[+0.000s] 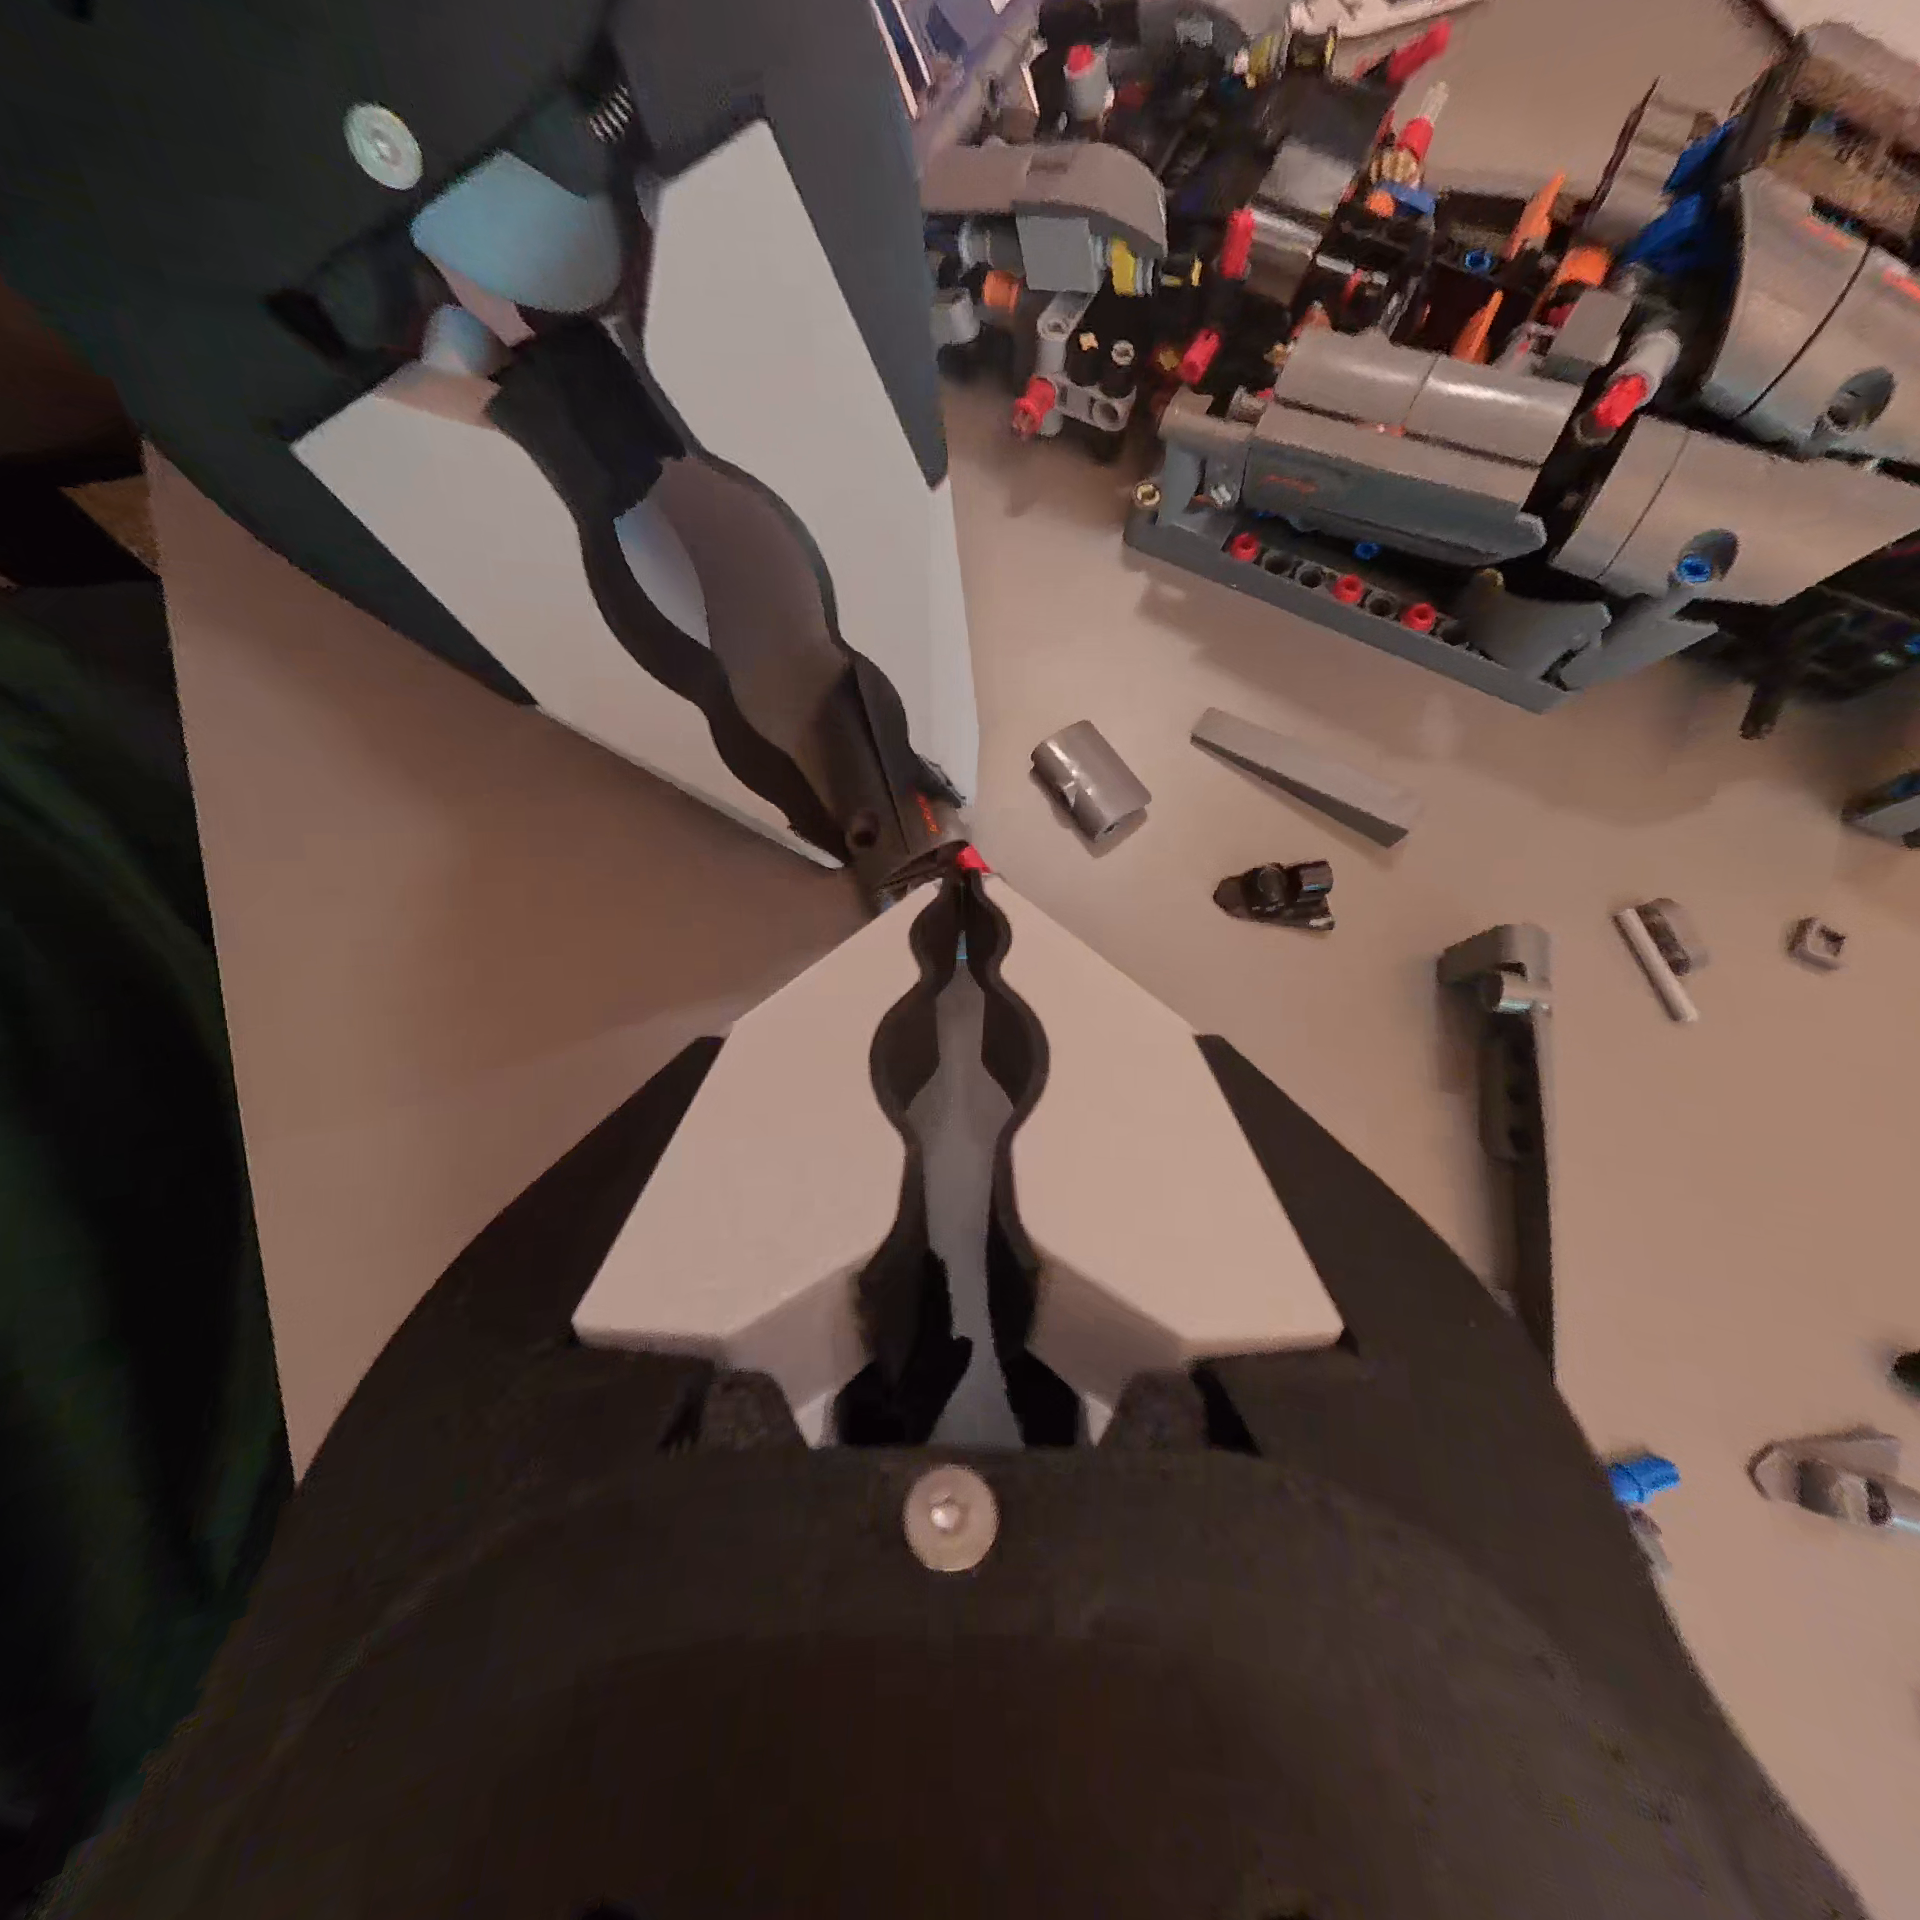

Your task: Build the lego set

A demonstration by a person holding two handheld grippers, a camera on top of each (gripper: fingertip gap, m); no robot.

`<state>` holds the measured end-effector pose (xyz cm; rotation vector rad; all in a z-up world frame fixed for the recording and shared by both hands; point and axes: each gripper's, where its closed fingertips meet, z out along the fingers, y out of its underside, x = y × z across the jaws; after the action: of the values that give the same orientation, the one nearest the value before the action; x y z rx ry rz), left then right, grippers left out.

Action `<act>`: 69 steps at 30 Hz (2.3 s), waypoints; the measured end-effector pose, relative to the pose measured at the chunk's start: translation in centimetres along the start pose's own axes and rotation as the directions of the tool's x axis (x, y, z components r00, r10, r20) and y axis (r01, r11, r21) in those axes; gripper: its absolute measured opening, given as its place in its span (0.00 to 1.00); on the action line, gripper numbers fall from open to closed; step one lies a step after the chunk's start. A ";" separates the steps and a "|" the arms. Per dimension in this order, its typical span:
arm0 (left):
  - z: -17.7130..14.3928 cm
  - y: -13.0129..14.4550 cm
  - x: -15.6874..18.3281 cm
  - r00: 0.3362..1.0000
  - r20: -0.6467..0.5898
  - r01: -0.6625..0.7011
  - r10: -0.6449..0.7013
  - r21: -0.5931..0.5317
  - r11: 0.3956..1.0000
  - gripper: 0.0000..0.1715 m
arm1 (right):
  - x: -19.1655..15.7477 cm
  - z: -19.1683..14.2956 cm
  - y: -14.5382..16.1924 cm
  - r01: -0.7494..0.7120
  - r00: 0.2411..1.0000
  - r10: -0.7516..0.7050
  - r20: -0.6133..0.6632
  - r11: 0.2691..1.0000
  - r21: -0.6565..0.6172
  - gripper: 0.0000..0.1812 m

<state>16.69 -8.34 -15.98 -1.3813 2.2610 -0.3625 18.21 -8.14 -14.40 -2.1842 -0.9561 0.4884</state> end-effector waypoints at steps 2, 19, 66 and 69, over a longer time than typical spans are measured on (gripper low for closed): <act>0.1 -0.1 0.0 1.000 0.002 0.008 -0.008 -0.002 1.000 0.13 | 0.2 0.1 0.2 0.013 0.999 -0.015 -0.039 0.999 -0.047 0.00; 0.1 0.0 0.0 1.000 0.014 0.022 -0.022 0.023 0.999 0.14 | 0.2 -1.9 1.5 0.006 0.997 -0.004 0.077 1.000 -0.024 0.12; 0.0 -0.1 -0.1 0.995 0.099 0.010 -0.013 0.029 1.000 0.13 | -0.3 0.6 0.9 0.183 0.983 -0.173 0.065 0.955 -0.235 0.06; 0.0 -0.2 -0.1 0.996 0.091 -0.004 0.001 0.034 0.999 0.13 | -0.3 0.5 0.9 0.229 0.973 -0.214 0.085 0.944 -0.238 0.06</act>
<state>16.87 -8.35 -15.93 -1.3497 2.1734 -0.3295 18.16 -8.56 -15.43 -2.2506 -1.3391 0.3419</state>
